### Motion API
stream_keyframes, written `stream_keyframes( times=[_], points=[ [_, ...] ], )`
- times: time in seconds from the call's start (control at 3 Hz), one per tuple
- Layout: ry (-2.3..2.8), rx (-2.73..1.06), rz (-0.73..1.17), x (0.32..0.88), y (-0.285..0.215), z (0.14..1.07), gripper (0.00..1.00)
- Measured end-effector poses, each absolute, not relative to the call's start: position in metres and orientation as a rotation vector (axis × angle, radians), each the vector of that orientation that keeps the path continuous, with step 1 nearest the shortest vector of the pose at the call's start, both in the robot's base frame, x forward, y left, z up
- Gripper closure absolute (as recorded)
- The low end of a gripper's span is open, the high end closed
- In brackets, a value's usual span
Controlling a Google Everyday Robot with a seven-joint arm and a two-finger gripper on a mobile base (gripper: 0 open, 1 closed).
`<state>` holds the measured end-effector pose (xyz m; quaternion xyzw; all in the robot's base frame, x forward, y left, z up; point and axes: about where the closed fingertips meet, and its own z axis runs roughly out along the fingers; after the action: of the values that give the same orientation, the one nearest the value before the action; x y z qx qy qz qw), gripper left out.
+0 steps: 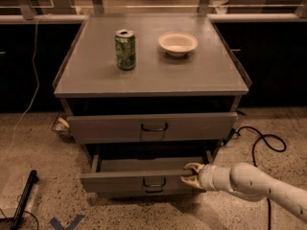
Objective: Open middle drawer
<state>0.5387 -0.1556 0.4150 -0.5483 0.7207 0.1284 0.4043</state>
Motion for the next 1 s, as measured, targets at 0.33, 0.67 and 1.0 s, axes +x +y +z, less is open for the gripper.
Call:
stream_keyframes(
  times=[0.33, 0.67, 1.0],
  points=[
    [1.821, -1.38, 0.325, 0.534, -0.157, 0.419, 1.0],
    [1.824, -1.365, 0.328, 0.52, -0.163, 0.421, 1.0],
    [1.825, -1.357, 0.338, 0.497, -0.167, 0.424, 1.0]
  ],
)
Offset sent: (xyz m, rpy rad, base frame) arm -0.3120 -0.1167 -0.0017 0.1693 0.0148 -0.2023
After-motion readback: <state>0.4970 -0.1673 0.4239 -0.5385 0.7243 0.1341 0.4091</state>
